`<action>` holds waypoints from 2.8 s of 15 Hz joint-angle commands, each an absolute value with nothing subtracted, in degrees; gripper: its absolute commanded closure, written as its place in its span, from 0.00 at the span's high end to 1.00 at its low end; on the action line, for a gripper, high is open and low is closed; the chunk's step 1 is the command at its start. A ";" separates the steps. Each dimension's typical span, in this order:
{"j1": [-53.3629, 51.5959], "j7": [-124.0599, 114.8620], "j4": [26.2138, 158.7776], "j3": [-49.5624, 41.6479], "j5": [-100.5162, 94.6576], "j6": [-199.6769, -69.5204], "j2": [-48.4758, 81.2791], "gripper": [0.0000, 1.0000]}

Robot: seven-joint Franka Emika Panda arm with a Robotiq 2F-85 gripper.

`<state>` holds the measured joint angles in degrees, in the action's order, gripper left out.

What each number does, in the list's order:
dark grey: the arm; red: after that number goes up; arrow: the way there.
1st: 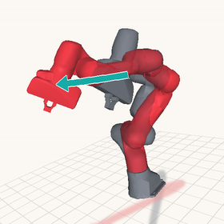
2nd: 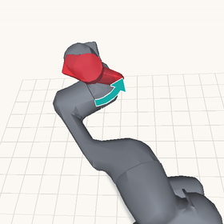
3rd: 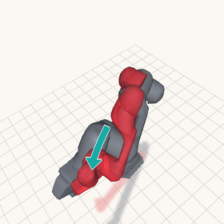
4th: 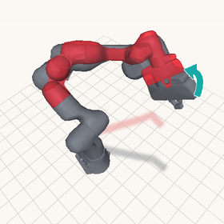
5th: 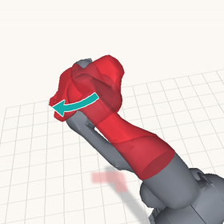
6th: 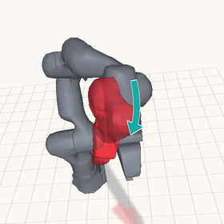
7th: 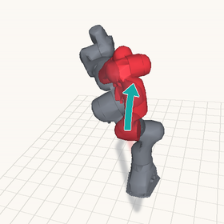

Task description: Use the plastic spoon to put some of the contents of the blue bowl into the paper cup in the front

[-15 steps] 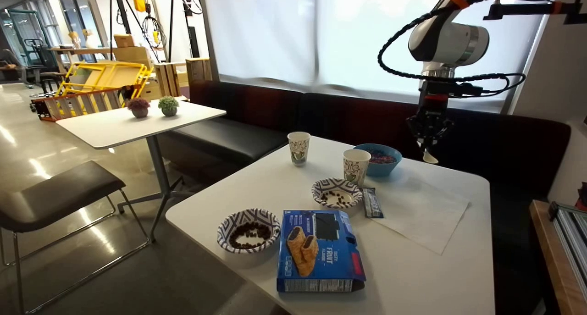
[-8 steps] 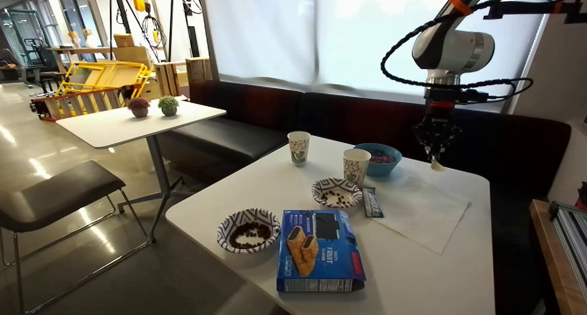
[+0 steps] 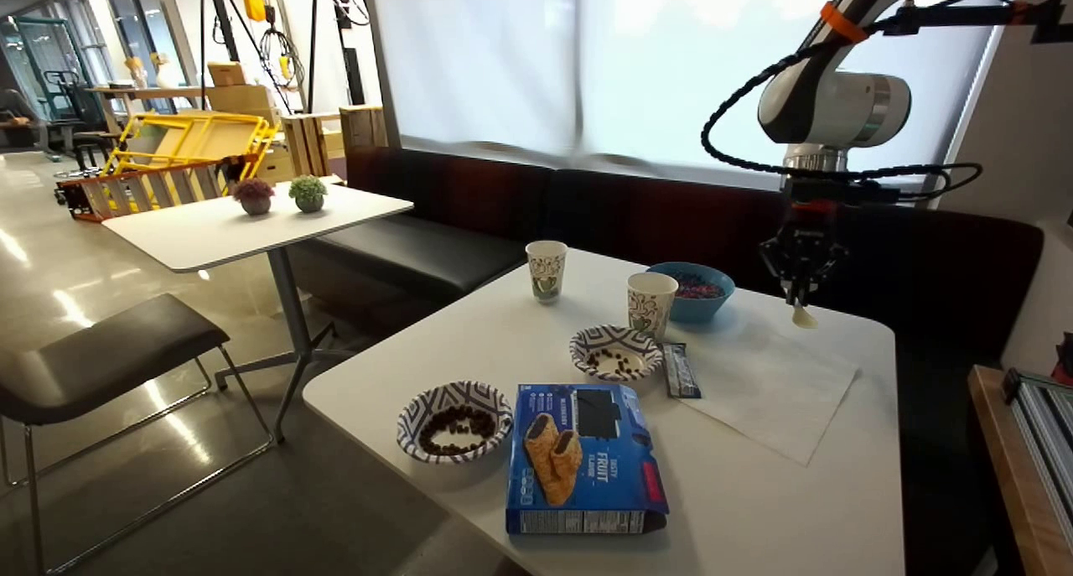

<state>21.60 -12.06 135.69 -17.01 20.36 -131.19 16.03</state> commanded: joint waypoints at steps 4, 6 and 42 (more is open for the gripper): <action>21.82 -7.16 141.40 -15.66 25.96 -138.50 17.61 0.03; 21.59 -6.62 142.31 -15.09 27.54 -138.88 17.91 0.03; 18.29 10.71 157.84 -15.95 9.55 -147.18 -12.65 1.00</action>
